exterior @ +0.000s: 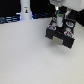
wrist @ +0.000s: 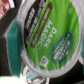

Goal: Open the kcup holder, insert the kcup into the holder, and close the kcup holder

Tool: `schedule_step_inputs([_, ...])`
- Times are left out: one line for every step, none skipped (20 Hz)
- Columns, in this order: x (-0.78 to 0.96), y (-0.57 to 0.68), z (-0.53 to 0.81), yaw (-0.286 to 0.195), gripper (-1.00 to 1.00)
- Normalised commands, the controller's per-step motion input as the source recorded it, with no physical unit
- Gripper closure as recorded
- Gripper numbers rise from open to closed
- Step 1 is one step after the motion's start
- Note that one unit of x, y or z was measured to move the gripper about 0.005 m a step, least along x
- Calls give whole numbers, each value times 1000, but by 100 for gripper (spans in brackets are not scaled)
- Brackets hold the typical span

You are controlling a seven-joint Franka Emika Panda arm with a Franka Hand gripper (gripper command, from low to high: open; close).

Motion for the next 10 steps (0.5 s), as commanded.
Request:
schedule_step_inputs([-9,100,-179,21,100])
schedule_step_inputs([84,193,-85,20,100])
schedule_step_inputs([78,112,-139,22,100])
schedule_step_inputs([72,99,-162,21,100])
schedule_step_inputs([-4,6,-195,12,100])
schedule_step_inputs([77,60,-159,18,100])
schedule_step_inputs([71,67,-170,20,100])
schedule_step_inputs([91,100,-185,20,100])
schedule_step_inputs([36,52,-185,17,100])
schedule_step_inputs([22,50,-189,19,100])
